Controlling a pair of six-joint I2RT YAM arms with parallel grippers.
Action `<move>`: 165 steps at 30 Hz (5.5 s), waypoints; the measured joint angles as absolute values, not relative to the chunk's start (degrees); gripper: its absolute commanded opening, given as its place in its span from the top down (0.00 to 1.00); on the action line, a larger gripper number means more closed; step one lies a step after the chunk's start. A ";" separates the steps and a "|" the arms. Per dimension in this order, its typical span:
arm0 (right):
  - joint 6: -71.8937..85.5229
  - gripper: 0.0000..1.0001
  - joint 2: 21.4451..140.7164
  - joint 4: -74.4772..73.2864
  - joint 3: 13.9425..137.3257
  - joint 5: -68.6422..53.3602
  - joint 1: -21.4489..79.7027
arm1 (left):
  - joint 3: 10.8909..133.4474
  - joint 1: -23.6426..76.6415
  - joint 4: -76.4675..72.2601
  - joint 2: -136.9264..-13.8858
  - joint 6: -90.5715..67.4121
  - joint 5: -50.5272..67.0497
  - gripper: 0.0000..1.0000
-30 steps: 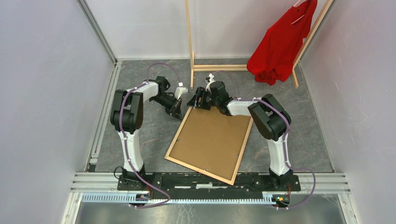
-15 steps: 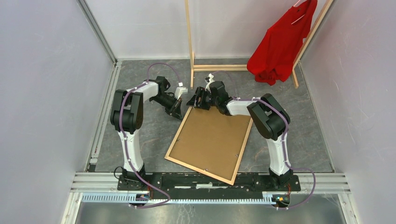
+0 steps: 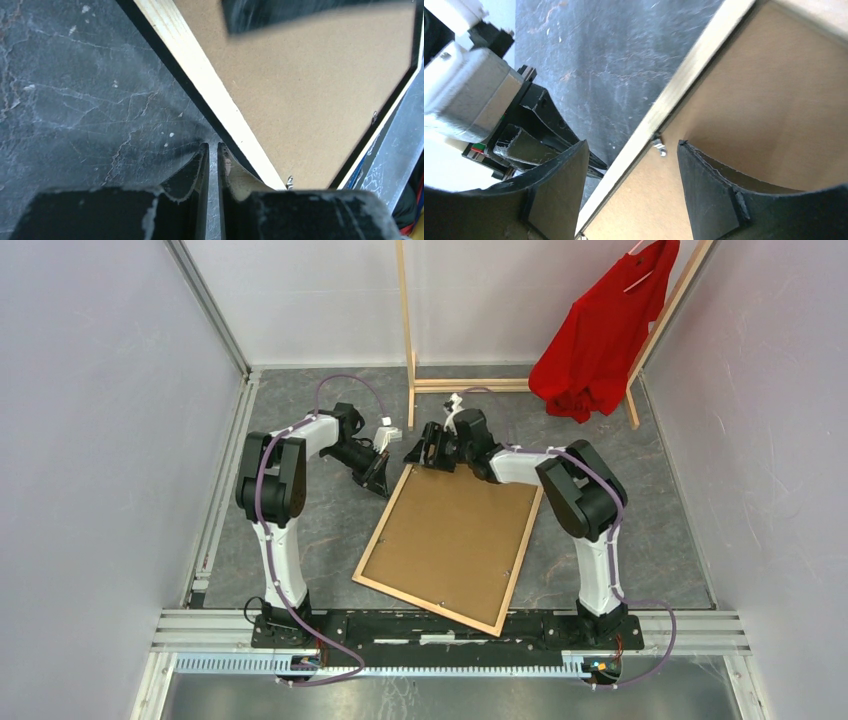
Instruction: Put the photo into the frame
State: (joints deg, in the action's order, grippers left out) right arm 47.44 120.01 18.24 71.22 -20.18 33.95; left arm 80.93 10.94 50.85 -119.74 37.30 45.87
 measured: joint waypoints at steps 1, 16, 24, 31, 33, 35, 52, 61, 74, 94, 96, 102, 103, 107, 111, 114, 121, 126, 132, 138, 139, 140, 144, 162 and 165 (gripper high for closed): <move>46.92 0.25 119.31 17.69 70.96 -19.75 33.36 | 80.95 10.92 50.92 -119.59 37.30 45.12 0.78; 40.38 0.26 104.60 12.95 58.94 -11.42 22.79 | 81.25 10.85 52.16 -115.48 38.83 43.62 0.66; 40.18 0.27 106.78 12.73 58.92 -11.42 23.27 | 81.23 12.27 52.18 -115.50 38.85 44.07 0.68; 39.94 0.27 108.53 12.73 59.68 -11.00 23.24 | 81.17 12.53 52.18 -115.68 38.85 44.05 0.74; 39.88 0.27 108.90 12.75 60.12 -10.61 23.24 | 81.17 12.60 52.18 -115.68 38.87 44.05 0.75; 39.62 0.27 109.06 12.71 60.42 -10.17 23.24 | 81.14 12.64 52.18 -115.70 38.92 44.03 0.76; 38.57 0.28 111.20 11.86 63.55 -7.42 23.18 | 80.23 13.26 52.23 -116.05 40.73 43.66 0.81; 38.92 0.28 111.77 12.82 63.79 -7.68 23.18 | 80.23 13.65 52.25 -116.62 40.84 43.70 0.81; 38.89 0.23 111.85 13.32 63.79 -8.95 23.14 | 80.23 13.69 52.27 -116.62 40.86 43.68 0.78; 16.14 0.14 70.32 -3.75 38.46 1.34 56.90 | 83.53 10.79 61.30 -98.08 44.51 42.52 0.00; 16.25 0.17 69.30 -6.61 37.19 3.90 64.27 | 83.40 9.65 61.19 -94.67 44.45 42.70 0.00; 17.98 0.20 72.38 -10.37 37.28 12.01 82.56 | 77.43 8.27 57.82 -83.55 42.02 41.17 0.00; 18.24 0.20 74.06 -10.68 37.56 13.30 84.84 | 75.92 8.34 57.32 -81.47 41.56 40.38 0.00; 18.85 0.25 79.48 -11.81 39.05 16.91 89.45 | 71.37 8.36 56.07 -74.87 40.99 37.60 0.00; 19.09 0.34 83.42 -11.90 40.69 19.86 91.13 | 67.11 8.36 55.13 -69.43 40.10 35.73 0.00; 19.14 0.43 86.02 -11.88 41.71 21.78 91.72 | 64.18 8.38 54.17 -65.93 39.55 33.82 0.00; 18.57 0.74 87.35 -11.64 42.19 24.84 91.96 | 58.00 8.36 52.60 -58.52 39.40 31.51 0.00; 18.17 1.00 87.57 -11.66 43.00 25.41 92.09 | 53.69 8.36 52.75 -55.13 43.20 32.69 0.00; 17.52 1.00 86.39 -11.77 43.11 21.93 88.07 | 46.39 8.38 56.64 -50.00 54.89 35.44 0.00; 16.62 1.00 82.04 -13.61 45.95 16.10 81.23 | 43.00 8.38 60.55 -37.23 70.78 39.27 0.00; 16.64 1.00 81.89 -14.35 47.48 15.25 80.38 | 42.68 8.38 60.82 -35.11 73.43 39.86 0.00; 16.64 1.00 81.84 -14.90 48.93 14.39 79.77 | 42.24 8.38 60.97 -32.82 75.99 40.64 0.00; 16.88 1.00 81.84 -18.09 56.14 11.09 77.60 | 38.06 8.45 60.47 -23.99 88.16 43.11 0.00; 17.72 0.68 86.80 -27.77 73.41 0.73 73.06 | 32.93 8.43 49.69 -28.45 114.54 44.16 0.51; 17.50 0.29 86.85 -28.45 74.83 -0.21 72.55 | 33.36 8.43 49.98 -29.08 114.52 44.07 0.59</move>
State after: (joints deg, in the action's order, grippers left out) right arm 17.50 86.85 -28.45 74.83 -0.21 72.55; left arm 33.36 8.43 49.98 -29.08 114.52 44.07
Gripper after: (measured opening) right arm 0.381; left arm 0.470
